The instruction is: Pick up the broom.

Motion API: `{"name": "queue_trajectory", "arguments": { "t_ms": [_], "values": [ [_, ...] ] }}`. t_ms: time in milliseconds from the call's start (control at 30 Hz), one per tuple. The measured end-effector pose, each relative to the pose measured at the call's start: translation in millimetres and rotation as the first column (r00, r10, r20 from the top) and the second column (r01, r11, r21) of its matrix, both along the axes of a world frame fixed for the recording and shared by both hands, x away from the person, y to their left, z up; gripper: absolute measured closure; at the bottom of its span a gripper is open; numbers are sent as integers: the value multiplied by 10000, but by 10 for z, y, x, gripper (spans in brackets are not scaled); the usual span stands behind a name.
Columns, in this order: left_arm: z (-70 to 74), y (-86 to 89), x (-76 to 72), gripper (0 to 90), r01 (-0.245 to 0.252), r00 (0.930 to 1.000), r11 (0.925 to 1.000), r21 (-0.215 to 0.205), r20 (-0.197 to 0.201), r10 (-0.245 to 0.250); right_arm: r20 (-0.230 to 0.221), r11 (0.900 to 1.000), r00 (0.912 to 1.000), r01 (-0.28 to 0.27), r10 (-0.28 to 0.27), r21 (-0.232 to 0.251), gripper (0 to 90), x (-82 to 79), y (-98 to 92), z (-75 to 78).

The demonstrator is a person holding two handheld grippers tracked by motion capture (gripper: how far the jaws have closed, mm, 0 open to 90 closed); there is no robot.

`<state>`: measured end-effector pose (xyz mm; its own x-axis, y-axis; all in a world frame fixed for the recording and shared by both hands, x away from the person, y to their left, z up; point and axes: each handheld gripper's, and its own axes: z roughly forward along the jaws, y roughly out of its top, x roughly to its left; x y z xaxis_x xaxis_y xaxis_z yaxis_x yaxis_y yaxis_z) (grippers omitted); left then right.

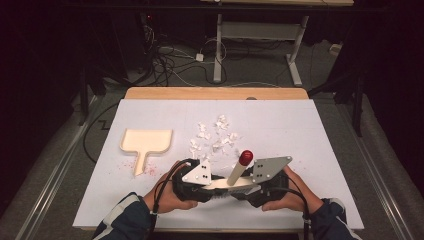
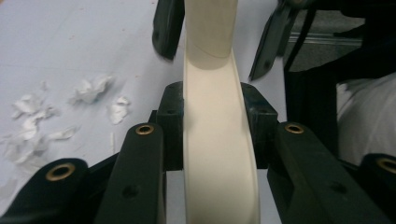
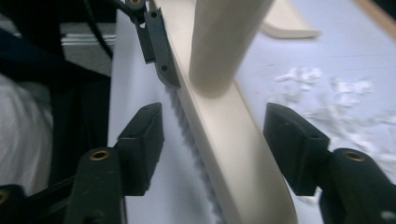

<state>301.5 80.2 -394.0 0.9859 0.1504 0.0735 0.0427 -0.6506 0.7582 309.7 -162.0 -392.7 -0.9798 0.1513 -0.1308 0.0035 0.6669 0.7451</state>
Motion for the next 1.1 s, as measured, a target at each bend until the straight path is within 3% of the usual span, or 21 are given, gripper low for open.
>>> {"name": "queue_trajectory", "arguments": {
  "t_ms": [100,267,300,467,533,600,667,700,767,800,833,867,900,933,967,1000,1033,1100],
  "values": [
    [-8,-35,-14,653,235,9997,9997,53,-104,-234,-123,9986,9991,-412,408,-346,532,9,63,-79],
    [-22,-28,19,640,357,9988,9991,-238,-315,-365,-575,9976,9960,-681,685,100,614,83,34,-121],
    [-25,-25,26,626,394,9987,9989,-259,-326,-402,-861,9973,9936,-722,733,151,640,87,23,-142],
    [-12,14,53,583,352,9987,9976,-604,-336,-373,-668,9963,9940,-854,861,133,675,73,35,-131],
    [13,51,55,546,13,9999,9970,-771,-146,-25,-493,9969,9958,-769,777,191,677,68,33,-109],
    [52,120,72,435,-520,9986,9938,-983,14,524,-251,9991,9988,-418,420,66,677,88,4,-95],
    [94,221,80,339,-1231,9916,9838,-1303,243,1273,-234,9998,9996,-171,172,75,677,109,-32,-88],
    [112,275,77,307,-1662,9832,9771,-1325,536,1745,-178,9999,9998,-37,39,117,677,124,-50,-82],
    [122,399,63,272,-2459,9594,9590,-1410,1052,2615,-277,9989,9986,454,-450,152,677,135,-97,-63],
    [102,553,40,259,-3056,9357,9405,-1486,1360,3255,-164,9987,9989,452,-448,245,677,161,-118,-56],
    [102,553,40,250,-3056,9357,9405,-1486,1360,3255,-180,9976,9979,622,-617,311,677,172,-142,-45],
    [69,724,10,237,-3567,9132,9184,-1715,1435,3814,-214,9959,9965,819,-811,378,677,181,-167,-34],
    [69,724,10,230,-3567,9132,9184,-1715,1435,3814,-214,9959,9965,819,-811,378,677,181,-167,-34],
    [49,814,-5,230,-3856,8984,9060,-1747,1523,4118,-193,9948,9956,922,-914,439,677,196,-192,-23],
    [21,924,-26,230,-4200,8767,8900,-1775,1741,4485,-175,9931,9944,1053,-1045,519,677,211,-216,-12],
    [-1,990,-38,225,-4365,8680,8812,-1818,1727,4656,-173,9897,9913,1313,-1305,575,677,223,-245,4],
    [-32,1077,-51,214,-4637,8556,8662,-1862,1597,4923,-132,9877,9895,1442,-1437,603,677,233,-261,13],
    [-110,1252,-76,213,-5274,8191,8306,-1788,1528,5530,-192,9800,9833,1821,-1811,798,677,266,-312,37]
  ]
}}
